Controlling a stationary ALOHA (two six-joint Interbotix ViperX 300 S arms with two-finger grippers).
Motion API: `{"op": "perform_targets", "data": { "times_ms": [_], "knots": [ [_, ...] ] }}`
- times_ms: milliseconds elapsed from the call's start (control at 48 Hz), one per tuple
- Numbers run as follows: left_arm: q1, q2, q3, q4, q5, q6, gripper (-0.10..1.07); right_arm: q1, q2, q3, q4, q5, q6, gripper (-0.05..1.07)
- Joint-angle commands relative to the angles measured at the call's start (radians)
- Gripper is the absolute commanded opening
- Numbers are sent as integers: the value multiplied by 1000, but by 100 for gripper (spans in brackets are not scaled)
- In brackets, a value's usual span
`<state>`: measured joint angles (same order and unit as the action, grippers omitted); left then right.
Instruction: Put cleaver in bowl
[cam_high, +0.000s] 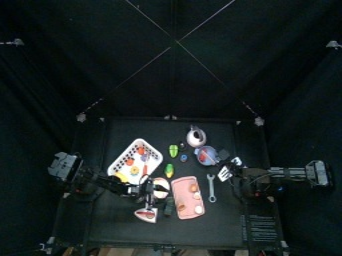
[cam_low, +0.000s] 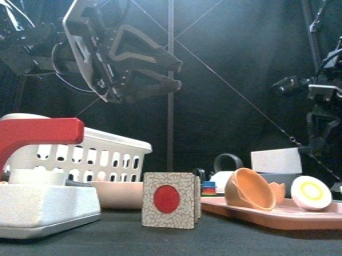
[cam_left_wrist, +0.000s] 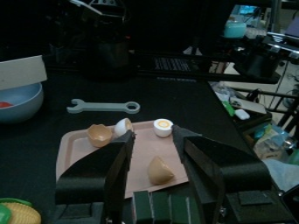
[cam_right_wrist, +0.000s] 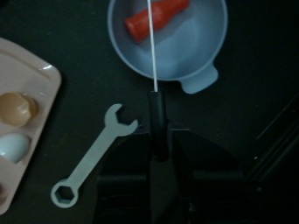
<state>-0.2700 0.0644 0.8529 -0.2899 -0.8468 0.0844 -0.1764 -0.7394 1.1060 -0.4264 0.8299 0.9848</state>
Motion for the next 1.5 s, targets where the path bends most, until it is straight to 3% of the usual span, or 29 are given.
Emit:
{"op": "perform_targets", "data": {
  "times_ms": [0,312,917,1312,1479],
  "knots": [
    [3,-6,-18,2,-11,3,80,-35,2,5,-5,-29,-5,42],
    [3,2,-20,0,-11,3,80,-67,0,6,-20,-101,-5,42],
    [3,9,-21,0,-9,3,80,-77,3,38,-14,-107,-2,42],
    [3,14,-23,0,-9,3,80,-81,31,48,-9,-173,2,43],
    [5,12,-23,0,-11,3,80,-91,54,48,-8,-175,2,48]
  ]
}}
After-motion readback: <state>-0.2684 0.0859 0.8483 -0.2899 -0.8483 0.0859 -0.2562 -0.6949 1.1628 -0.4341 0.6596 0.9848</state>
